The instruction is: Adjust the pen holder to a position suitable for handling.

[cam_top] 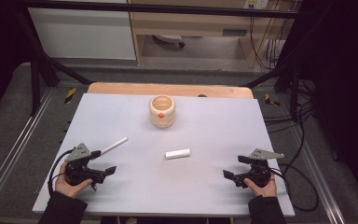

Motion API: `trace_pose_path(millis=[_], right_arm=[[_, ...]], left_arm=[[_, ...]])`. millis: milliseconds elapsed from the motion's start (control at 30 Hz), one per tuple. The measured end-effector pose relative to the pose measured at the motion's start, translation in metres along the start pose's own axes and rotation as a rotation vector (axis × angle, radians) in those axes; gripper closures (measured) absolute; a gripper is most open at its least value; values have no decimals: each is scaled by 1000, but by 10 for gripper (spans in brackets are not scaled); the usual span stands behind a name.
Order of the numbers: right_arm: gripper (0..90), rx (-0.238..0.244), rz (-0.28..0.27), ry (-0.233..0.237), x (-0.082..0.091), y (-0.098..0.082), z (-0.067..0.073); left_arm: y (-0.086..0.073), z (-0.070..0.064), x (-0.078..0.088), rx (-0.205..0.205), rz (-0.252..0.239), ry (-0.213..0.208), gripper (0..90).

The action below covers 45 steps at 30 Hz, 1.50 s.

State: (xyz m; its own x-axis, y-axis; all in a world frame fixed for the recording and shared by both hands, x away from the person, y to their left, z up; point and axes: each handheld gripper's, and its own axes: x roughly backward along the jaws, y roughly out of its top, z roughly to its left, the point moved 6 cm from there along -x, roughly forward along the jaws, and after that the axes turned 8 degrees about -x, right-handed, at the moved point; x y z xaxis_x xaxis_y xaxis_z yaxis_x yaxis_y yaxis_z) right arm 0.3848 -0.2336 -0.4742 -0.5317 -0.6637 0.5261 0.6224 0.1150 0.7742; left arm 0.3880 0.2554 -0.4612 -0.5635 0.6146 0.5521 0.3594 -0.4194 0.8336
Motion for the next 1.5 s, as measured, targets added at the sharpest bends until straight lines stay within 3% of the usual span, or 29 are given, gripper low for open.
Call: trace_pose_path(millis=[600,1500], right_arm=[[12,1,7,-7,-1,0,1],[11,6,13,-17,-2,0,0]], left_arm=[[14,-5,-3,-8,7,8,68],[68,-22,-23,-75,18,28,71]])
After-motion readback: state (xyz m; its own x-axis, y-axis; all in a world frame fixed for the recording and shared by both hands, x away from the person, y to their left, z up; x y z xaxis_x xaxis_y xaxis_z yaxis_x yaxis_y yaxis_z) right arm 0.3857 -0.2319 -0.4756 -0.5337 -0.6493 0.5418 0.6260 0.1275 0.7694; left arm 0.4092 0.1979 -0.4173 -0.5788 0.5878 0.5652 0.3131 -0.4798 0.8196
